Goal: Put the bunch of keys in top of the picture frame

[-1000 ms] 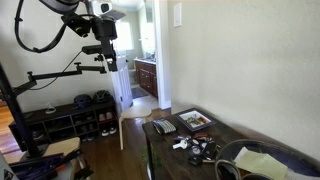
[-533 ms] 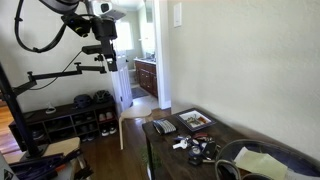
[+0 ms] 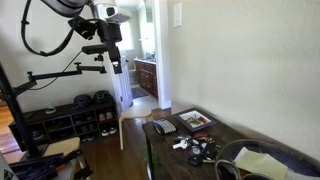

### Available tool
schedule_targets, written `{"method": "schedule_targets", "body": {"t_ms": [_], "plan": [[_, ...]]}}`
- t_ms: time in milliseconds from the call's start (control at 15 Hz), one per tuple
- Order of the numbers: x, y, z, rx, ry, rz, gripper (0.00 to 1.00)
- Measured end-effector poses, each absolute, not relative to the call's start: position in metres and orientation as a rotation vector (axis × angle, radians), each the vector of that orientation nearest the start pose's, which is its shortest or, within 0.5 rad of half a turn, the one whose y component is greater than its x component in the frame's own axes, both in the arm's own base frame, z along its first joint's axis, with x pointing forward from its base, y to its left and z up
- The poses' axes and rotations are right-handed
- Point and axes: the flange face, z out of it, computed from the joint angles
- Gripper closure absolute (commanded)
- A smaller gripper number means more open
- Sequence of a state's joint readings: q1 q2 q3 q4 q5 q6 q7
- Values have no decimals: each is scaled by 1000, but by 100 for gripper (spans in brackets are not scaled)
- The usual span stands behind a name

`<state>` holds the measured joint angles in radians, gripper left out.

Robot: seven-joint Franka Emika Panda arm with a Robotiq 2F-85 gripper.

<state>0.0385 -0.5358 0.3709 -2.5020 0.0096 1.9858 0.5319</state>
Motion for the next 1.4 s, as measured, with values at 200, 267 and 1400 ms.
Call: {"method": "schedule_targets", "body": {"t_ms": [200,267,1400], "plan": [[375,154,441,-3266,294,-129,0],[381,150,435,-3260,300,-124,0],[423,110,367,-3269,368,56,0]]}}
